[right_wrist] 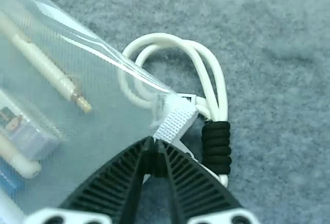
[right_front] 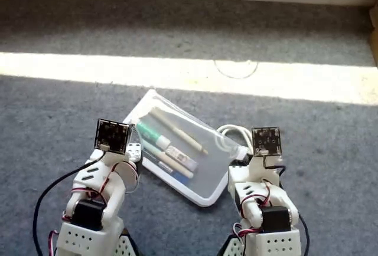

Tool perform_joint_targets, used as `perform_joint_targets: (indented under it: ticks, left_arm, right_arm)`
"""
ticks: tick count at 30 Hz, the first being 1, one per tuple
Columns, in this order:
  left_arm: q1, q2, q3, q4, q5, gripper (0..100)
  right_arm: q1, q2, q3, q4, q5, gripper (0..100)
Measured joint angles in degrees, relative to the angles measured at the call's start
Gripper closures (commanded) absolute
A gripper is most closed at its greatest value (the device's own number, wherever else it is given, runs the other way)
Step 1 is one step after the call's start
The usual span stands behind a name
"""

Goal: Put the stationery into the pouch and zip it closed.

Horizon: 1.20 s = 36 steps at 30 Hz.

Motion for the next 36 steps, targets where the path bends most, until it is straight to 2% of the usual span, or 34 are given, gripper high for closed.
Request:
perform_joint_targets:
  ticks: [13,19,24,36]
  left_arm:
    - [0.0,0.0,0.0,17.9,0.0,99]
    - [0.0,0.0,0.0,24.6,0.0,99]
    - [0.0,0.0,0.0,27.9,0.0,99]
    - [0.0,0.0,0.0,28.4,0.0,99]
  right_arm:
    - [0.5,-0.2,0.0,2.6,0.0,99.3]
    - [5.6,0.1,0.0,5.0,0.0,99.3]
    - [11.0,0.1,0.0,5.3,0.1,99.3]
    - [11.9,0.1,0.0,5.3,0.1,99.3]
